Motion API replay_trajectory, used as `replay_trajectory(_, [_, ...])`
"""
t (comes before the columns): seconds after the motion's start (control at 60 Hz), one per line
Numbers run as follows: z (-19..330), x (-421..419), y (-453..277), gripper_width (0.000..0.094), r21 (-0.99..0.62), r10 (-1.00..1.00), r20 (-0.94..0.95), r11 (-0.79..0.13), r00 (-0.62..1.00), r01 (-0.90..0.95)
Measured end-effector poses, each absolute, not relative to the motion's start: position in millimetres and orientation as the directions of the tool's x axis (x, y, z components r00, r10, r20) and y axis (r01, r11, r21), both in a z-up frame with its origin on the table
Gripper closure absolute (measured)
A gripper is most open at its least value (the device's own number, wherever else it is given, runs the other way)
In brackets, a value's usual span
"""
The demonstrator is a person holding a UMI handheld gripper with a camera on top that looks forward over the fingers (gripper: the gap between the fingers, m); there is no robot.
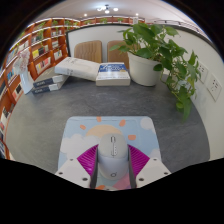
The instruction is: Arrange mouse
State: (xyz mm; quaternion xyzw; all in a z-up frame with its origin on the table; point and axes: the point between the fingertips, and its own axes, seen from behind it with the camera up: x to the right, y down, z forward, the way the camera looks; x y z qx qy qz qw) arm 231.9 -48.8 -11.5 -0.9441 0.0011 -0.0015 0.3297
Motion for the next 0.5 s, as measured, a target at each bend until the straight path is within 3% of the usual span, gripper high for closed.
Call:
replay_trajectory(0.117, [-12, 233, -50, 0.0416, -0.605, -0.001, 0.016, -0.796, 1.000, 0.009])
replay_trajectory(0.233, [-4, 233, -60, 0.0209, -0.563, 0.025, 0.053, -0.825, 0.998, 0.051])
replay_trajectory(0.5, [99, 212, -71, 0.0196, -0.634, 0.024, 0.072, -0.771, 0.997, 0.064])
